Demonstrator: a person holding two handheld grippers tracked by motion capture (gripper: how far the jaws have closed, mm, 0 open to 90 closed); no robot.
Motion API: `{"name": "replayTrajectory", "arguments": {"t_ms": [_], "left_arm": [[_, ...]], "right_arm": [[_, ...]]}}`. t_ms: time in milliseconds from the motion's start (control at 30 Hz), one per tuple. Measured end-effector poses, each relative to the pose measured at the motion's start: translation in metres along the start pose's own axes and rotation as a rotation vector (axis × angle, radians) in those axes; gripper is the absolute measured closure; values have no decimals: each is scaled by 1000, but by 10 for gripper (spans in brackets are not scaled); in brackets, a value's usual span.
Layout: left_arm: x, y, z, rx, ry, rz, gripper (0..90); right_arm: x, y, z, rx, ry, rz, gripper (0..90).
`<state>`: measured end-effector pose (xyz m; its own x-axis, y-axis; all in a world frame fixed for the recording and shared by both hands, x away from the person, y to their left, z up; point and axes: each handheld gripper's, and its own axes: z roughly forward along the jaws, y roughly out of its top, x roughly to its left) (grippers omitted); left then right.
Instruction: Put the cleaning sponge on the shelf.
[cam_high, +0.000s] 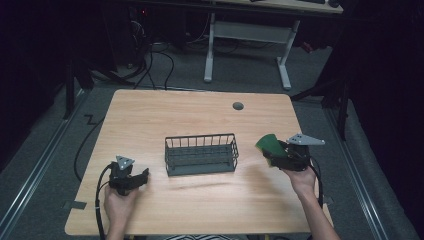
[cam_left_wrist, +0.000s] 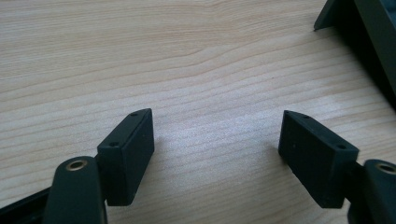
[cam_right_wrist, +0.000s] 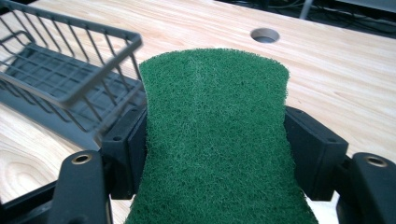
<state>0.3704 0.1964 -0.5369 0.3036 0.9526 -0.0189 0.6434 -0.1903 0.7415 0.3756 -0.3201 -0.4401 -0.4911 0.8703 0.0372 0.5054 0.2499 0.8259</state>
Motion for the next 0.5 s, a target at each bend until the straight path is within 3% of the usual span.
{"name": "replayTrajectory", "arguments": {"t_ms": [500], "left_arm": [[0,0,0,0,-1,0,271]], "right_arm": [[29,39,13,-10,62,-84,302]]}}
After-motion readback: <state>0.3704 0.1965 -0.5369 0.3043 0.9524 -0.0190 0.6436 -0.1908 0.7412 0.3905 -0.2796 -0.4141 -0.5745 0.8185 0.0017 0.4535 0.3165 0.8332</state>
